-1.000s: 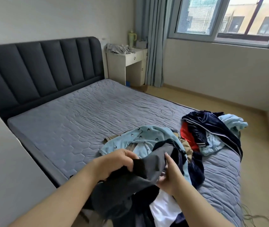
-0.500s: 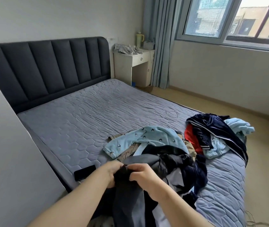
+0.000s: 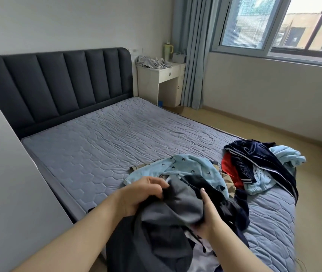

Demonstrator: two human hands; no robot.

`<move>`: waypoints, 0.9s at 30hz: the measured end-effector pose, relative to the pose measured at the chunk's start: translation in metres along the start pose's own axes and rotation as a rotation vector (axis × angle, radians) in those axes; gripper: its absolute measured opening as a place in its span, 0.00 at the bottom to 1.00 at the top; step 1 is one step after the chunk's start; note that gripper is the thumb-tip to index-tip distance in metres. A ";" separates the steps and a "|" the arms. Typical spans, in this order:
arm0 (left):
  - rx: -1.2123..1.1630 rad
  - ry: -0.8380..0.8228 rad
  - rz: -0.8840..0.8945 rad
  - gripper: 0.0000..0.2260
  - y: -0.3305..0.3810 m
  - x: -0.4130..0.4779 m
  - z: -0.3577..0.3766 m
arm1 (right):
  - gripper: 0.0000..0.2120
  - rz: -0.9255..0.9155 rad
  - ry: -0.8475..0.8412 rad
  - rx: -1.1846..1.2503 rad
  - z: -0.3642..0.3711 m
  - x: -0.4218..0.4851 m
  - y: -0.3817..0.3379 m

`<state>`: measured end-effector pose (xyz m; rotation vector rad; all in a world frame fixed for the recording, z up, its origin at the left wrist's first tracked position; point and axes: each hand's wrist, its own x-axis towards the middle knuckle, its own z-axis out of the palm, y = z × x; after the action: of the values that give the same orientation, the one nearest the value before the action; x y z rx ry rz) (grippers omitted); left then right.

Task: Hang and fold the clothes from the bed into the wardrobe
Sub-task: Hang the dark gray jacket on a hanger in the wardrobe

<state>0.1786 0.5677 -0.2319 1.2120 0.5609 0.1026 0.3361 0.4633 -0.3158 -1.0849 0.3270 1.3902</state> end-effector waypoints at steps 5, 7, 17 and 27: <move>0.365 -0.249 -0.203 0.09 -0.002 -0.002 -0.006 | 0.05 -0.338 0.360 -0.284 0.005 0.009 -0.025; 0.483 -0.202 -0.263 0.05 -0.002 0.000 -0.016 | 0.12 -0.487 0.307 -0.301 0.013 0.000 -0.040; 0.445 0.554 0.266 0.24 0.075 0.023 -0.016 | 0.22 -0.768 -0.024 -0.661 0.107 -0.073 -0.109; 0.171 0.167 0.472 0.20 0.213 -0.009 0.028 | 0.20 -1.223 -0.278 -0.439 0.212 -0.199 -0.188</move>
<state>0.2299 0.6179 -0.0290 1.4954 0.4237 0.5692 0.3746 0.5347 0.0207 -1.0938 -0.7841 0.4630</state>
